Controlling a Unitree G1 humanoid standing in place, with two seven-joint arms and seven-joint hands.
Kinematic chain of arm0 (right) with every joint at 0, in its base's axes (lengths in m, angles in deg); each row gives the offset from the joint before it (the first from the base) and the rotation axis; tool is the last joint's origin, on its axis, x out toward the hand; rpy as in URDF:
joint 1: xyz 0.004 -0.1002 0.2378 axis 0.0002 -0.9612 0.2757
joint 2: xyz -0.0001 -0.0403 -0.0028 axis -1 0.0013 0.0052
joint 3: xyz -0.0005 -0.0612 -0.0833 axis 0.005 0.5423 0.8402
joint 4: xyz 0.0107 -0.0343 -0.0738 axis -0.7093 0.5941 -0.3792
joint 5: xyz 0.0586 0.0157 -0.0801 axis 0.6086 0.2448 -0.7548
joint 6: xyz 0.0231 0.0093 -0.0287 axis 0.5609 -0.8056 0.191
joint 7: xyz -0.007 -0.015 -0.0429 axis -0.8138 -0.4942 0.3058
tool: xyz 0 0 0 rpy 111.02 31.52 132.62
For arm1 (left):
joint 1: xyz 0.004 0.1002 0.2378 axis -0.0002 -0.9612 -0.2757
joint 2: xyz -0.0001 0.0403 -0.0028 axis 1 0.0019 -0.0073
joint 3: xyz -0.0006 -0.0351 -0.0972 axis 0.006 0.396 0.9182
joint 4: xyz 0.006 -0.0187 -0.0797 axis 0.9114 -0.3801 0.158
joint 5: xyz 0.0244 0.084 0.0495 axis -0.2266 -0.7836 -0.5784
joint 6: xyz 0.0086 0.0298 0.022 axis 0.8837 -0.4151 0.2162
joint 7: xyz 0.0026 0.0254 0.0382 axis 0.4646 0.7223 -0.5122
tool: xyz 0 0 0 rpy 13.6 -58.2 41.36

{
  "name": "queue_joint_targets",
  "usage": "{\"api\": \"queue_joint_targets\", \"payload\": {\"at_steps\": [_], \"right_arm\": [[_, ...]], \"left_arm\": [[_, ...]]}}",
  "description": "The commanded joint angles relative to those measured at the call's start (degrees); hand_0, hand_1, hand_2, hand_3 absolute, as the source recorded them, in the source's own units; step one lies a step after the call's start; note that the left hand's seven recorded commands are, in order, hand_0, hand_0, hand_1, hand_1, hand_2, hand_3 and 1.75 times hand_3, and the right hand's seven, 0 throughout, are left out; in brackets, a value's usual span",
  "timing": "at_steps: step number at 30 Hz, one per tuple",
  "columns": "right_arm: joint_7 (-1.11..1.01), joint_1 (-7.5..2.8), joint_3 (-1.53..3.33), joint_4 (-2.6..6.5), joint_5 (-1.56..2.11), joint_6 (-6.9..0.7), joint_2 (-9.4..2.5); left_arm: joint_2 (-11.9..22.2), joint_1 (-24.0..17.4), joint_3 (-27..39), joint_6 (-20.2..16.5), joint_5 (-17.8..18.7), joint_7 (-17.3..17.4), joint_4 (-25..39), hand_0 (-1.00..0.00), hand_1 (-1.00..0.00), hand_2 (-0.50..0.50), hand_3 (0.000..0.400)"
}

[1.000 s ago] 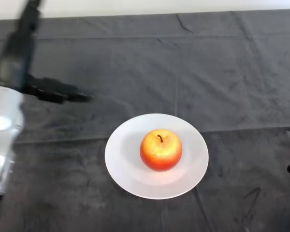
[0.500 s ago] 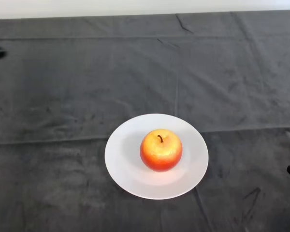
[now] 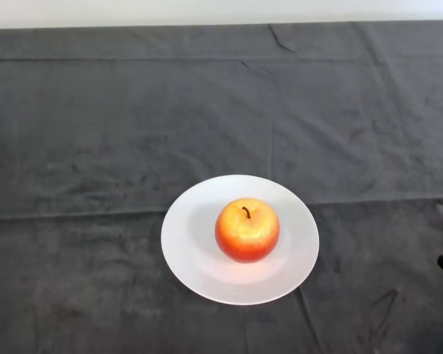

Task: Move the apple to the plate

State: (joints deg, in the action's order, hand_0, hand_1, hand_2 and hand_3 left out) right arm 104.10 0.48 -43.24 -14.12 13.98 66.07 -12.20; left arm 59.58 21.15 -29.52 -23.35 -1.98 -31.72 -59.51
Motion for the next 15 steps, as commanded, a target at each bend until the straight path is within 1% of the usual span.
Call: {"api": "queue_joint_targets", "payload": {"at_steps": [1,4,8,15], "right_arm": [[-0.37,-0.62,-0.13,2.78,1.55,-1.53,-1.74],[-0.32,-0.61,-0.06,2.80,1.61,-1.49,-1.70],[-0.26,-0.60,0.04,2.82,1.70,-1.43,-1.64],[-0.15,-0.59,0.22,2.86,1.87,-1.32,-1.53]], "left_arm": [[4.1,-1.6,2.1,1.7,0.9,-0.3,1.3,0.00,0.00,0.00,0.000],[5.1,-2.5,5.0,2.3,1.2,-0.3,0.2,0.00,0.00,0.00,0.000],[6.2,-3.3,8.2,2.2,1.4,-0.8,-0.3,0.00,0.00,0.00,0.000],[7.6,-4.5,13.2,1.9,1.1,-2.6,-0.5,0.00,0.00,0.00,0.000]]}}
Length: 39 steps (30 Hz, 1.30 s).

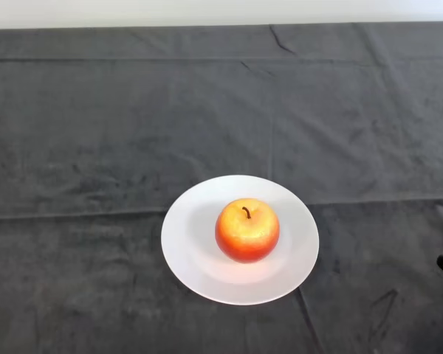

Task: Move the apple to the plate

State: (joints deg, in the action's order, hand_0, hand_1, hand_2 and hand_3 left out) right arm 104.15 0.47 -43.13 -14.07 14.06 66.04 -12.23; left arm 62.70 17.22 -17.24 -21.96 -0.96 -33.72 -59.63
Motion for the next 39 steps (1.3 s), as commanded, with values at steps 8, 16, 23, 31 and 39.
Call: {"api": "queue_joint_targets", "payload": {"at_steps": [8,16,23,31,39], "right_arm": [[-0.10,-0.57,0.27,2.86,1.94,-1.19,-1.39],[0.17,-0.70,0.29,2.21,2.03,-1.58,-1.22],[0.14,-0.77,0.29,2.12,2.01,-1.58,-1.19],[0.01,-0.73,0.25,2.35,2.00,-1.49,-1.21],[0.09,-0.72,0.25,2.23,2.00,-1.60,-1.22]], "left_arm": [[3.2,1.0,0.5,1.6,-2.7,-5.2,-1.3,0.00,0.00,0.00,0.000],[3.1,1.5,0.3,2.1,-3.1,-6.2,-2.2,0.00,0.00,0.00,0.000],[3.0,1.6,-0.1,2.3,-3.1,-6.2,-2.6,0.00,0.00,0.00,0.000],[3.0,1.6,-0.8,2.8,-3.0,-6.0,-3.5,0.00,0.00,0.00,0.000],[3.2,1.5,-1.1,2.3,-2.7,-5.6,-3.2,0.00,0.00,0.00,0.000]]}}
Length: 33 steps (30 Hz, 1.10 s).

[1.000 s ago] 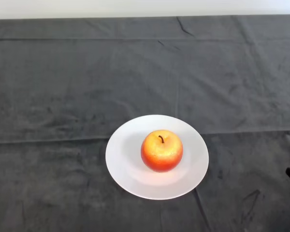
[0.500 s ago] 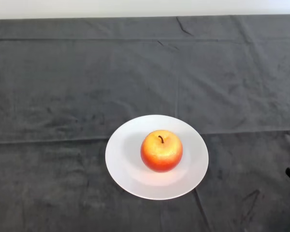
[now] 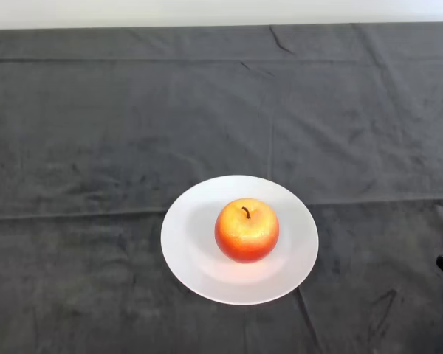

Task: Move the apple to the plate

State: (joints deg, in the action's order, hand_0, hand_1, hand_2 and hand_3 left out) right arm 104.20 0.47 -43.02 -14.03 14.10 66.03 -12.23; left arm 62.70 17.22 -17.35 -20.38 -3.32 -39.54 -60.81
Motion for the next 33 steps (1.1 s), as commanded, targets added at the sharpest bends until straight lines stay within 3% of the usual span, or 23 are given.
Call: {"api": "queue_joint_targets", "payload": {"at_steps": [1,33], "right_arm": [[0.07,-0.74,0.13,2.13,1.96,-1.63,-1.21],[-0.08,-0.85,-0.01,2.09,1.90,-1.63,-1.24]], "left_arm": [[3.2,1.4,-1.0,0.6,-0.3,0.2,-1.9,0.00,0.00,0.00,0.000],[3.0,1.4,-1.9,0.0,-0.2,0.2,-1.3,0.00,0.00,0.00,0.000]]}}
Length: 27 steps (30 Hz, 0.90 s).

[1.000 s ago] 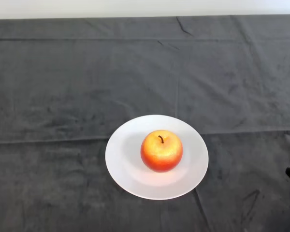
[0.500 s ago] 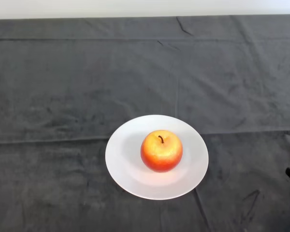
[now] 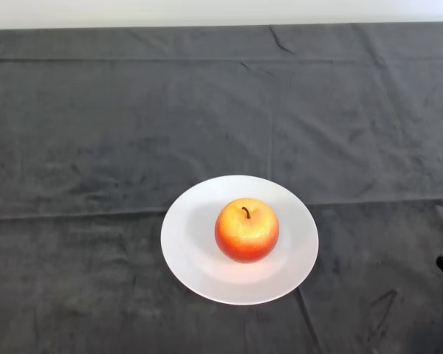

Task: Move the apple to the plate

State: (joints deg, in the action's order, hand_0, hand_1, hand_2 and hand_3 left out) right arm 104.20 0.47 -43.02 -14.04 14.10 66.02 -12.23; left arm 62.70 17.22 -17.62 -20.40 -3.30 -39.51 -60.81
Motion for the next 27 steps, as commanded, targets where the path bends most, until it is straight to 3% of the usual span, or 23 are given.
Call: {"api": "queue_joint_targets", "payload": {"at_steps": [1,27], "right_arm": [[-0.06,-0.86,0.00,2.07,1.90,-1.63,-1.24],[0.06,-0.89,0.09,1.97,1.89,-1.62,-1.26]], "left_arm": [[3.0,1.4,-1.6,0.1,-0.1,0.2,-1.3,0.00,0.00,0.00,0.000],[3.1,1.3,-1.6,0.4,0.2,0.5,-1.7,0.00,0.00,0.00,0.000]]}}
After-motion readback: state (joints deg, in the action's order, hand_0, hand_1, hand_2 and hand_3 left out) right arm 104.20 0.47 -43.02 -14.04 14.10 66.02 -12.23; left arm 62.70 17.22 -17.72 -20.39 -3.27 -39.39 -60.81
